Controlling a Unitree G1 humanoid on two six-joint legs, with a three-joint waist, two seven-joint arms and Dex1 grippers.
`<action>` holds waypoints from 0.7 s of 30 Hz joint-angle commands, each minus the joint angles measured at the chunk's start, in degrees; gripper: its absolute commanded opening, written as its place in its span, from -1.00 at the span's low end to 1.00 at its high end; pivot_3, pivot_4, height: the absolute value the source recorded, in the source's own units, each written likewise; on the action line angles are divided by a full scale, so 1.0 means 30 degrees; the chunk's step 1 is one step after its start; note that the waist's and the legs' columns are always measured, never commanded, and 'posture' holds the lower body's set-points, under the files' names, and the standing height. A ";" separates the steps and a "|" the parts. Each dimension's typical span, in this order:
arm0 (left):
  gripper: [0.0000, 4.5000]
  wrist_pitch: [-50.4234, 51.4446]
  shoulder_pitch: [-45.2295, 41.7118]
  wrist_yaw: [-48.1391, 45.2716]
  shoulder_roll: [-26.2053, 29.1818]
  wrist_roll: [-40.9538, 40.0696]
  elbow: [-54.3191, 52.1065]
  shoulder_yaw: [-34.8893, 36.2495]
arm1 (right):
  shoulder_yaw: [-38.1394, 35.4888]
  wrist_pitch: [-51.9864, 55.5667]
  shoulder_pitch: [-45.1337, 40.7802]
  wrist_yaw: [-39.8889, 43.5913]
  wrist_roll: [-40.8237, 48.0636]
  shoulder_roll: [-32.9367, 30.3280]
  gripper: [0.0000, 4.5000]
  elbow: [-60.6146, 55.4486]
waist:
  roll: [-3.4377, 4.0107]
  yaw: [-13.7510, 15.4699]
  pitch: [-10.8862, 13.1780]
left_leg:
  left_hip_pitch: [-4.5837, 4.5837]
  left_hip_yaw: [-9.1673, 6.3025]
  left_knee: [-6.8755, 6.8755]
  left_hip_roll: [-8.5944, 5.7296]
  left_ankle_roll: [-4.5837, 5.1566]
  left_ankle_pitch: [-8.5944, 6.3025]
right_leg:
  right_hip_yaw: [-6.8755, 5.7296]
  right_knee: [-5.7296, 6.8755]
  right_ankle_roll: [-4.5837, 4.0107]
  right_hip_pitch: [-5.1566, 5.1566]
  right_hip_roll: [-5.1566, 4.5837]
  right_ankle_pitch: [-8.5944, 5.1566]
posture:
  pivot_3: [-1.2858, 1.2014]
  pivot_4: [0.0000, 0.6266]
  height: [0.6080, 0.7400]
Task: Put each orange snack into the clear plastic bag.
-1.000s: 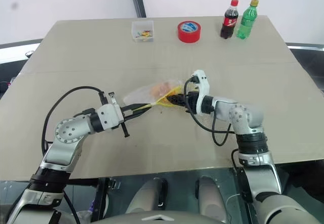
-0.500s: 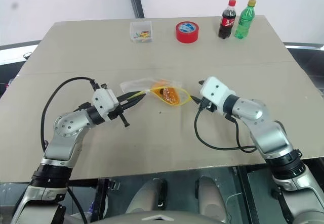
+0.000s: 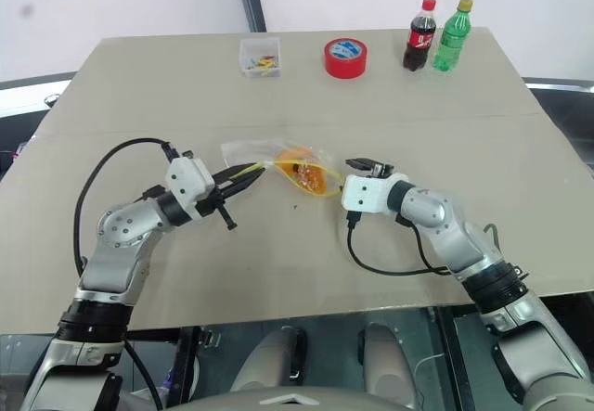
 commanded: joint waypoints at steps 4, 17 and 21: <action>-1.00 0.0123 0.0048 0.0270 0.0081 -0.0429 -0.0917 0.0678 | -0.1990 0.1357 0.1978 0.2312 0.1646 -0.1529 0.22 -0.3879 | -0.0001 0.0191 -0.0001 | -0.0009 -0.0021 0.0000 0.0000 0.0002 -0.0002 | -0.0012 -0.0013 0.0000 0.0007 -0.0006 0.0000 | 0.03 -0.52 0.94; -1.00 0.0333 -0.0103 0.0186 -0.0031 -0.0476 -0.1027 0.0630 | -0.0676 0.1630 0.0592 -0.0165 -0.1118 0.2012 0.22 -0.0534 | -0.0005 0.0126 -0.0003 | 0.0014 -0.0019 0.0023 -0.0008 -0.0001 0.0001 | -0.0006 0.0038 -0.0003 0.0011 -0.0003 0.0002 | 0.03 -0.52 0.94; -1.00 0.0483 -0.0035 0.0243 -0.0068 -0.0596 -0.1192 0.0675 | -0.0547 0.0736 0.0221 -0.0268 -0.1361 0.2109 -0.16 0.0522 | -0.0005 0.0104 -0.0003 | 0.0010 -0.0016 0.0019 -0.0013 -0.0002 0.0000 | -0.0004 0.0025 -0.0003 0.0009 -0.0002 0.0002 | 0.03 -0.52 0.94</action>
